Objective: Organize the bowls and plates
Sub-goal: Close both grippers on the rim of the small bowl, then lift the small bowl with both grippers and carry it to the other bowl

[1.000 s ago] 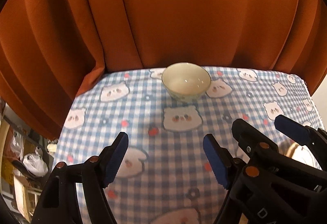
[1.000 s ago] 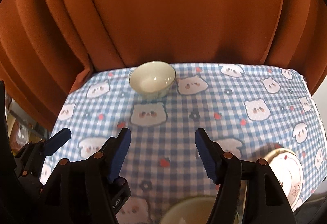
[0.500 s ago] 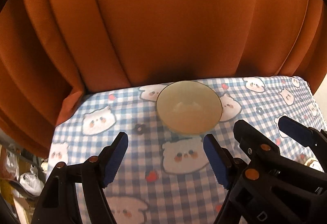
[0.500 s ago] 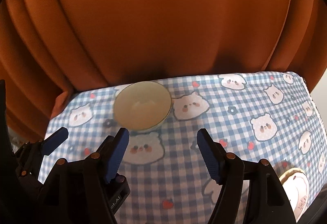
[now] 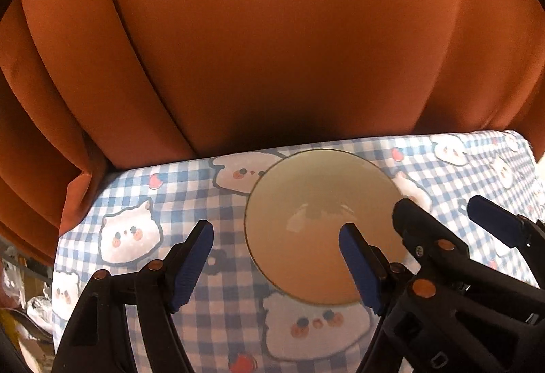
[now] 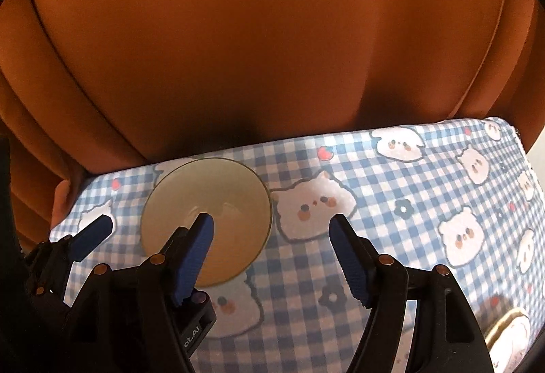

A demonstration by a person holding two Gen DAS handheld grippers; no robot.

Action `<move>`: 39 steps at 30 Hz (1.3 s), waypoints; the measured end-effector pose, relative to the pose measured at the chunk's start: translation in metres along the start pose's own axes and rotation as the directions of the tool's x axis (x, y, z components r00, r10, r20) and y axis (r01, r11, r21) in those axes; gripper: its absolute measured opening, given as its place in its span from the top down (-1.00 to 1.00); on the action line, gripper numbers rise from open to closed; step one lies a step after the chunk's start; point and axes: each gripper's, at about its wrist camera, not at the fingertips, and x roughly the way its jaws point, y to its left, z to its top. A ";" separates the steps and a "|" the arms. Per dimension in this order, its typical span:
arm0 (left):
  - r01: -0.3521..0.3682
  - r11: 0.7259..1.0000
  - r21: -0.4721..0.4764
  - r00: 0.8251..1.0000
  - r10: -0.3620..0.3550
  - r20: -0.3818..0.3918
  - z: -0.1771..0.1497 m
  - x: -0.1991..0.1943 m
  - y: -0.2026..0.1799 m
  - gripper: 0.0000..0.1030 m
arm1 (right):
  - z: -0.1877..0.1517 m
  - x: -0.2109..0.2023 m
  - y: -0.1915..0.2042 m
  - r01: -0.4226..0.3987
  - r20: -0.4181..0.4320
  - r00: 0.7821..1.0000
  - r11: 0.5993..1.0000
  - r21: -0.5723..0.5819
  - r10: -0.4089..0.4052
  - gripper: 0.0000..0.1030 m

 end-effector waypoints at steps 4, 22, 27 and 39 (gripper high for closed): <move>-0.019 1.000 -0.012 1.000 0.019 -0.006 0.004 0.018 0.003 -0.52 | 0.005 0.020 0.002 -0.005 0.008 1.000 1.000 0.001 0.005 -0.40; 0.013 1.000 -0.025 0.998 -0.015 -0.066 -0.001 0.067 0.003 0.39 | 0.007 0.074 0.009 -0.020 -0.053 0.998 1.000 -0.010 0.020 0.58; 0.012 1.000 -0.026 0.998 -0.013 -0.060 -0.001 0.069 0.003 0.43 | 0.008 0.078 0.012 -0.018 -0.058 0.998 1.000 -0.020 0.016 0.58; 0.028 1.000 -0.007 0.995 -0.028 -0.092 -0.009 0.059 0.000 0.45 | 0.001 0.069 0.014 0.006 -0.079 0.997 0.999 -0.035 -0.009 0.59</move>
